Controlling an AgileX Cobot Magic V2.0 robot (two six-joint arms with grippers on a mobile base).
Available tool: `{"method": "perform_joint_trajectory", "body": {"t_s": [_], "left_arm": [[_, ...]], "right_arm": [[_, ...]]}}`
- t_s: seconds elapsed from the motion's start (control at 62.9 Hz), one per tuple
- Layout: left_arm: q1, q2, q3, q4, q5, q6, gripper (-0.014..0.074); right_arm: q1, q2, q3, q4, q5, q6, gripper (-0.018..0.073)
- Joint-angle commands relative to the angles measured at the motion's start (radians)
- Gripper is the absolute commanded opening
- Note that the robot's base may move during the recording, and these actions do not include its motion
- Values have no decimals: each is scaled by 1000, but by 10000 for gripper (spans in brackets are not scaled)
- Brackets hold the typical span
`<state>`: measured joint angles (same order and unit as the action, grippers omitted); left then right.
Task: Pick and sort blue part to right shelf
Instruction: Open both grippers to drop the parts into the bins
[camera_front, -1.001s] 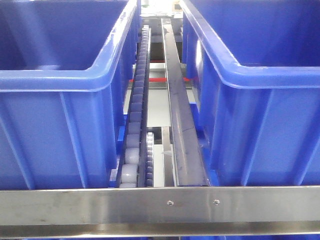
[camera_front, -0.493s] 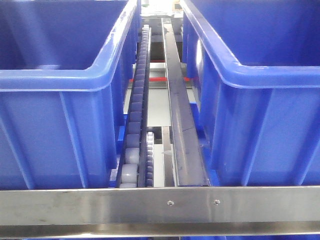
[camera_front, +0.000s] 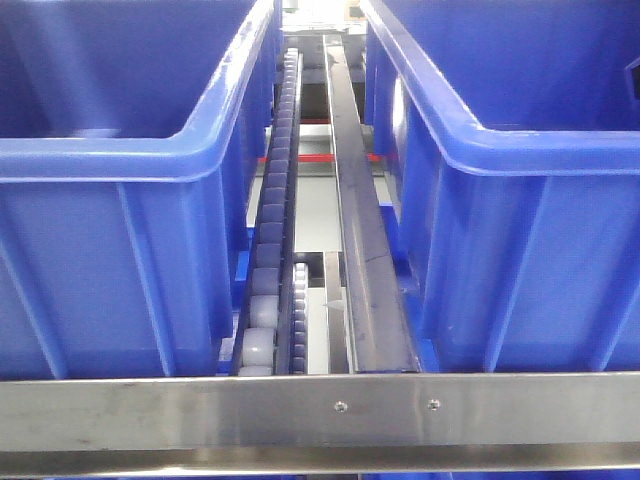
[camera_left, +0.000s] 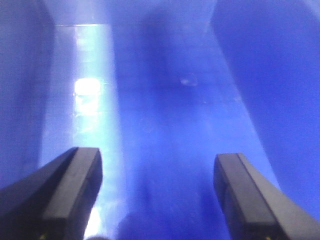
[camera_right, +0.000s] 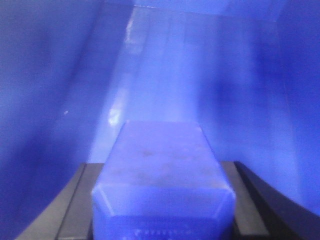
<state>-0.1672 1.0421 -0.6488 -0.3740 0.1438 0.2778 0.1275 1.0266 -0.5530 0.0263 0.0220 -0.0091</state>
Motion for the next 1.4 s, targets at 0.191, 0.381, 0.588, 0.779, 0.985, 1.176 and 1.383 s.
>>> {"method": "perform_joint_trajectory", "body": {"t_s": [0.191, 0.381, 0.588, 0.779, 0.985, 1.176, 1.383], "left_arm": [[-7, 3, -70, -7, -82, 2, 547], [-7, -9, -81, -7, -39, 2, 521], [-7, -93, -95, -7, -23, 2, 257], [-7, -146, -95, -7, -76, 2, 123], [-7, -184, -95, -150, -78, -7, 123], [-5, -292, -73, -110, -80, -2, 124], [-5, -480, 52, -67, -78, -2, 124]], "right_arm": [[-1, -11, -39, -1, -104, -5, 599], [-1, -27, -39, -1, -95, -5, 595], [-1, -85, -39, -1, -88, -5, 347], [-1, -122, -39, -1, -151, -5, 19], [-1, -149, -39, 86, -227, 40, 29], [-1, -244, -34, 95, -184, 39, 29], [-1, -404, 48, 92, -172, 19, 29]]}}
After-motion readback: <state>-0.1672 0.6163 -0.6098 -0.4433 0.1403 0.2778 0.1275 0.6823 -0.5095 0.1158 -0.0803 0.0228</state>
